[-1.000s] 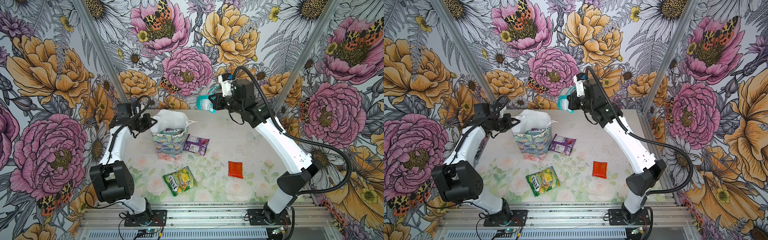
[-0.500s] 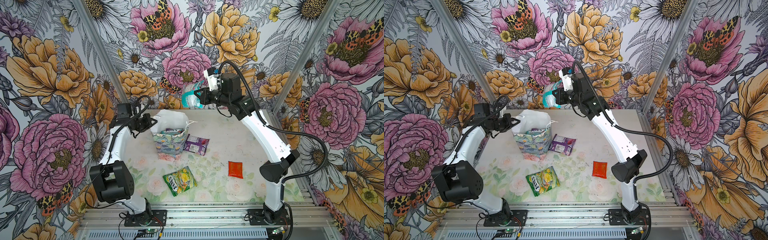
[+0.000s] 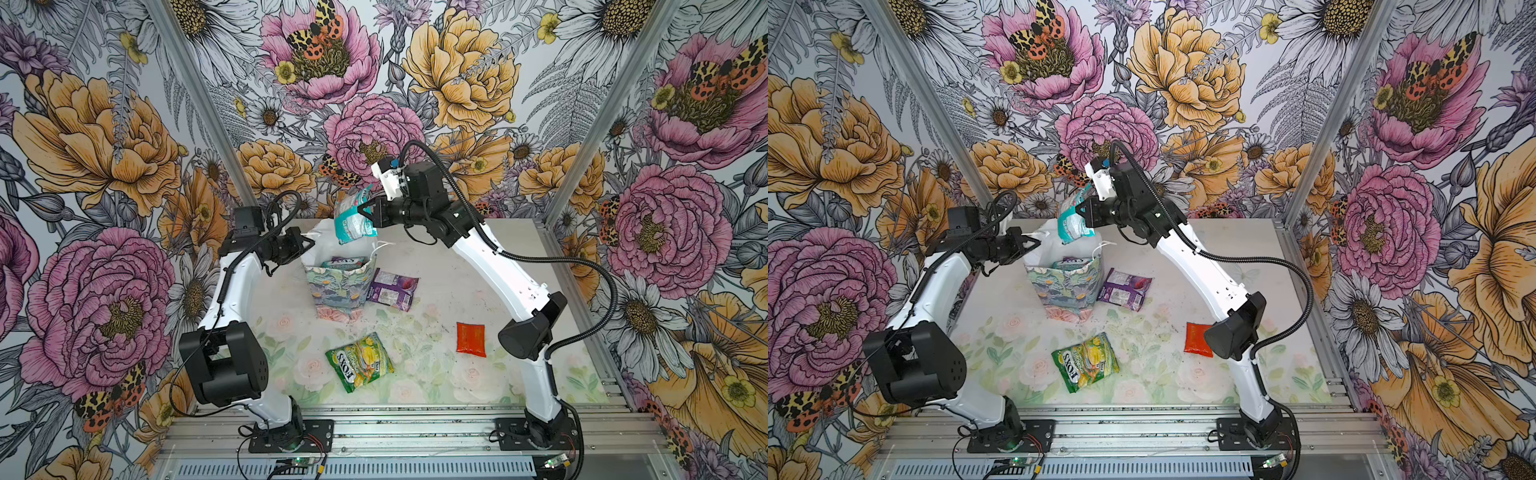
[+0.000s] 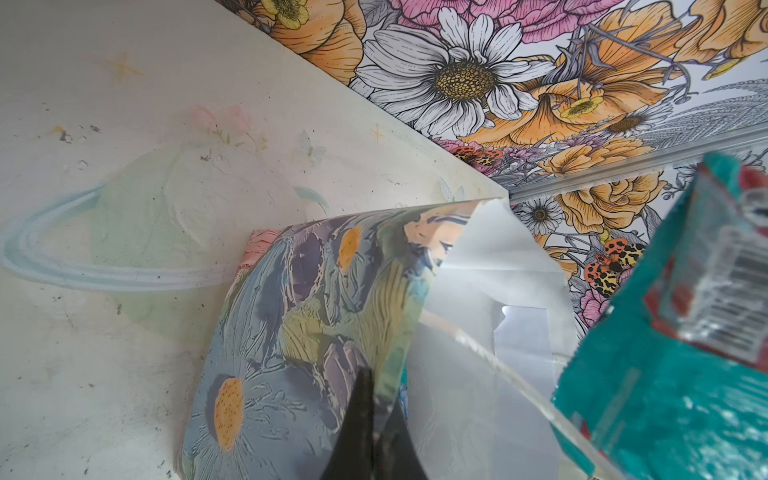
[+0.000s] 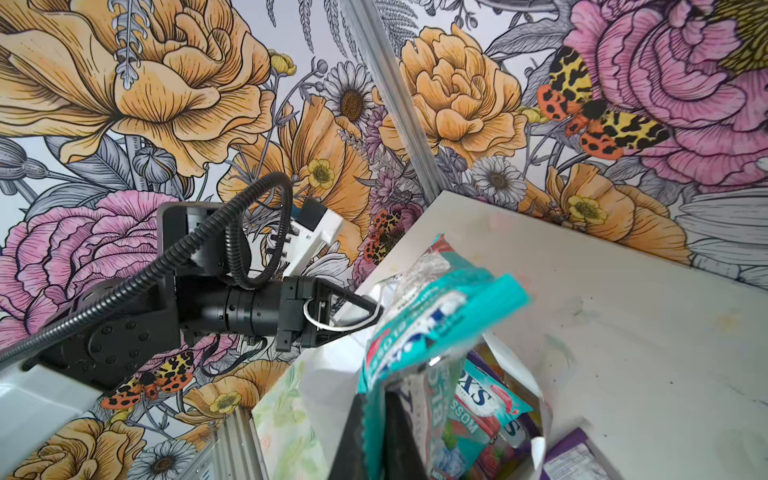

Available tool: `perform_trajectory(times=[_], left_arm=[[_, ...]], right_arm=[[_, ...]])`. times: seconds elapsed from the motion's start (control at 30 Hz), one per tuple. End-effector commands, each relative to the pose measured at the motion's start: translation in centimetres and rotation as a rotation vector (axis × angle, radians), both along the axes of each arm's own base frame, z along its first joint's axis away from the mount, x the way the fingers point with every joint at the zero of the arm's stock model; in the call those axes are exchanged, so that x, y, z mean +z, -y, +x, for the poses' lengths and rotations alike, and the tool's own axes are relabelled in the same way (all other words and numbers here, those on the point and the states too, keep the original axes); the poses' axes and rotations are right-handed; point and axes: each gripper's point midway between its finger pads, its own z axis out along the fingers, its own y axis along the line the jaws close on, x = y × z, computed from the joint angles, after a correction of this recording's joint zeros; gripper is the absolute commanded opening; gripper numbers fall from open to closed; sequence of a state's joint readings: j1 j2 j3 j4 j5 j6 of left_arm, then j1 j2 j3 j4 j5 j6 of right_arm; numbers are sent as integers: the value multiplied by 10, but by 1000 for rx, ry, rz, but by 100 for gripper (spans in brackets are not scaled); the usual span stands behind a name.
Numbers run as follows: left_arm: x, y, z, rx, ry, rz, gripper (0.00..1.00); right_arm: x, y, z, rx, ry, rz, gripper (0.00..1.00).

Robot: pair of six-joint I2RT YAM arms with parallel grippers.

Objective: Place the snacks into the paper bag
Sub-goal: 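Lower the teal packet into the bag and open the right gripper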

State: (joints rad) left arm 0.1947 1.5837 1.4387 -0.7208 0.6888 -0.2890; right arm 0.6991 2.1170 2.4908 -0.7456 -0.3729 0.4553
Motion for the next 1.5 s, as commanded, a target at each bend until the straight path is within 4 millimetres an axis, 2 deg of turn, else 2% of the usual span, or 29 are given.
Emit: perform_trajectory(times=[0.0,0.17,0.73,1.13,1.27,1.3,1.4,1.47], left_arm=[[8,0,-7,2,21,14,0],[9,-1,-7,2,24,13,0],[11,-1,-8,1,29,13,0],[12,0,-8,0,31,13,0],[11,0,-8,1,28,13,0],[11,0,-8,1,28,13,0],[10,0,-8,0,28,12,0],[11,-1,-8,2,29,13,0]], right_arm=[[13,-12,-6,40,17,54,0],[6,-21,-12,64,0,51,0],[-43,-32,-20,133,-78,-44,0],[-75,-47,-13,170,-139,-58,0],[-75,-45,-6,144,-130,-61,1],[-72,-43,-3,131,-123,-63,10],[-56,-32,5,79,-83,-59,51],[-39,-22,9,42,-34,-57,70]])
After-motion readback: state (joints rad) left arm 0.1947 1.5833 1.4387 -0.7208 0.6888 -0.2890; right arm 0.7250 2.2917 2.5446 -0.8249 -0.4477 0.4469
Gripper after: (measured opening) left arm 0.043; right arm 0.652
